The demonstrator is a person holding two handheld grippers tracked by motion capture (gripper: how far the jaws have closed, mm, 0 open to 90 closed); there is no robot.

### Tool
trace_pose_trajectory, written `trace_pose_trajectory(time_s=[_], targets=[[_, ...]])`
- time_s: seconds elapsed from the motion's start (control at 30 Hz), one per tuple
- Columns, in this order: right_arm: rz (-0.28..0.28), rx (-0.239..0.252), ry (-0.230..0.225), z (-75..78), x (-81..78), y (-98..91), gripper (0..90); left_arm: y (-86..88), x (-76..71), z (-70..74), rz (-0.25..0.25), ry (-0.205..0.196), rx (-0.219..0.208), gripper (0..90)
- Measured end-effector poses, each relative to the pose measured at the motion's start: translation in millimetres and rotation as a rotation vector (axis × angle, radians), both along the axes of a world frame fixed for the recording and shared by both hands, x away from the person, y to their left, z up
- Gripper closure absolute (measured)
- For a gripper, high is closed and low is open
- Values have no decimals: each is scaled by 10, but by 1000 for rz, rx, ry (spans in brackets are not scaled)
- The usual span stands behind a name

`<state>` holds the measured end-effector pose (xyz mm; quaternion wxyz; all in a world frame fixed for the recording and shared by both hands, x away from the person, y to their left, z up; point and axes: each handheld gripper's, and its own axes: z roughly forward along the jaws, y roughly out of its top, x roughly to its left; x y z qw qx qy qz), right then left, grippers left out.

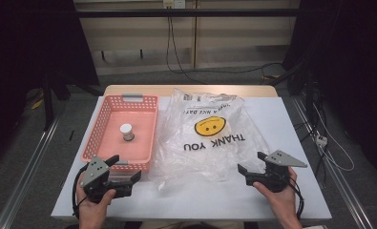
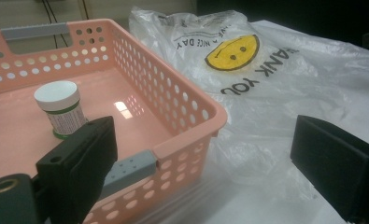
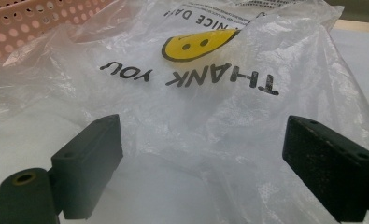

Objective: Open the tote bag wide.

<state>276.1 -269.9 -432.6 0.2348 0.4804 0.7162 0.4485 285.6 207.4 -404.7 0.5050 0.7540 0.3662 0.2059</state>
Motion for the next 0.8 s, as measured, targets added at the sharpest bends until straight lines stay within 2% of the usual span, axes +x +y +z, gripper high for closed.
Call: trace_pose_trajectory(time_s=[0.23, 0.37, 0.5, 0.73, 0.8], targets=[[7, -3, 12, -9, 13, 3, 113, -4, -7, 8, -12, 5, -12, 69], [16, -10, 13, -10, 18, 12, 104, 11, 30, -12, -36, 34, -27, 69], [37, -14, 28, -17, 41, 39, 105, 1, 33, -16, -43, 26, -14, 69], [68, -31, 40, 3, 91, 132, 92, 19, 21, -4, -57, 23, -26, 69], [80, -53, 47, 9, 149, 198, 90, 5, 27, -20, -62, 32, -21, 61]])
